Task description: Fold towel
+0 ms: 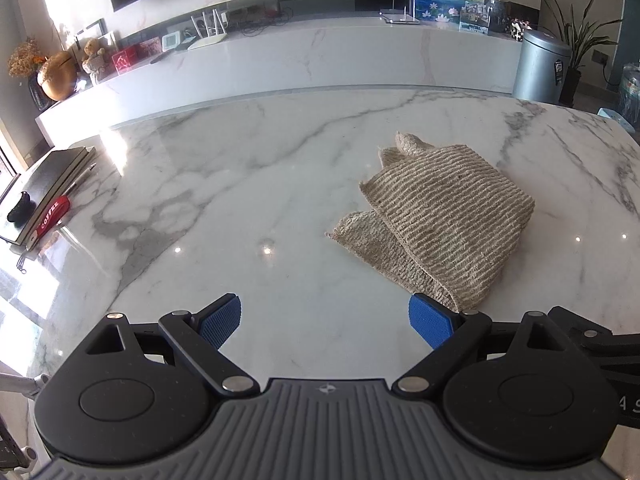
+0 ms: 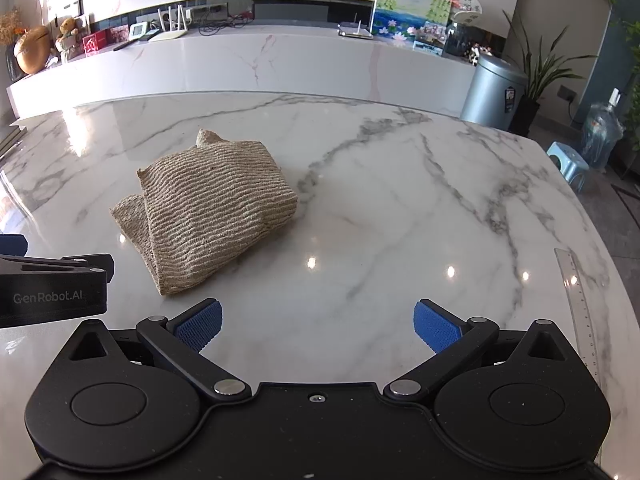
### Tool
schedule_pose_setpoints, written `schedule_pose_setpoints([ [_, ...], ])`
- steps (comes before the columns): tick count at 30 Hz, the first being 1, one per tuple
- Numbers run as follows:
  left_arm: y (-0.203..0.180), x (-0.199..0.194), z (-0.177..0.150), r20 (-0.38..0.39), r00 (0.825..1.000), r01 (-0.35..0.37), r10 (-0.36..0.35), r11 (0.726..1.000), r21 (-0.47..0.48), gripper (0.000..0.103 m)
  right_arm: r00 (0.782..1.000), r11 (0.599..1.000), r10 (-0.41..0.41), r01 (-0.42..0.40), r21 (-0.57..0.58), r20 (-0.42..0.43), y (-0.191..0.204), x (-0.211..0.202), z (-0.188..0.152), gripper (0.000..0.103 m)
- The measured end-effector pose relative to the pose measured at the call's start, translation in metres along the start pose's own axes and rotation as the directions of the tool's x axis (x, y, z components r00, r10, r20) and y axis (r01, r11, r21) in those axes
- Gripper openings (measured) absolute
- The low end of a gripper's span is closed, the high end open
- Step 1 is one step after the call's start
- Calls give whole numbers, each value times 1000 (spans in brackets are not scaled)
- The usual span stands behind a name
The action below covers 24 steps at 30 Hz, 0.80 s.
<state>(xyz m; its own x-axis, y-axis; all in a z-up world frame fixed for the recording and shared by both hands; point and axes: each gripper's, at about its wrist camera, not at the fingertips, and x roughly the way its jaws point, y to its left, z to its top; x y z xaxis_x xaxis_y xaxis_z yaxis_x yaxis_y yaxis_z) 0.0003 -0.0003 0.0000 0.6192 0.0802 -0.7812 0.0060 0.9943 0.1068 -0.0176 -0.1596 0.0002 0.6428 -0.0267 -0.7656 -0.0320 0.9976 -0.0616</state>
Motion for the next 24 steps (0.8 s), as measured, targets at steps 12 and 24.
schedule_pose_setpoints([
  [12,5,7,0,-41,999,32,-34,998,-48,92,1000,1000,14,-14,3,-2,0,0,-1,103],
  [24,7,10,1,-65,997,33,-37,998,-56,92,1000,1000,13,-13,-7,2,0,1,-2,103],
])
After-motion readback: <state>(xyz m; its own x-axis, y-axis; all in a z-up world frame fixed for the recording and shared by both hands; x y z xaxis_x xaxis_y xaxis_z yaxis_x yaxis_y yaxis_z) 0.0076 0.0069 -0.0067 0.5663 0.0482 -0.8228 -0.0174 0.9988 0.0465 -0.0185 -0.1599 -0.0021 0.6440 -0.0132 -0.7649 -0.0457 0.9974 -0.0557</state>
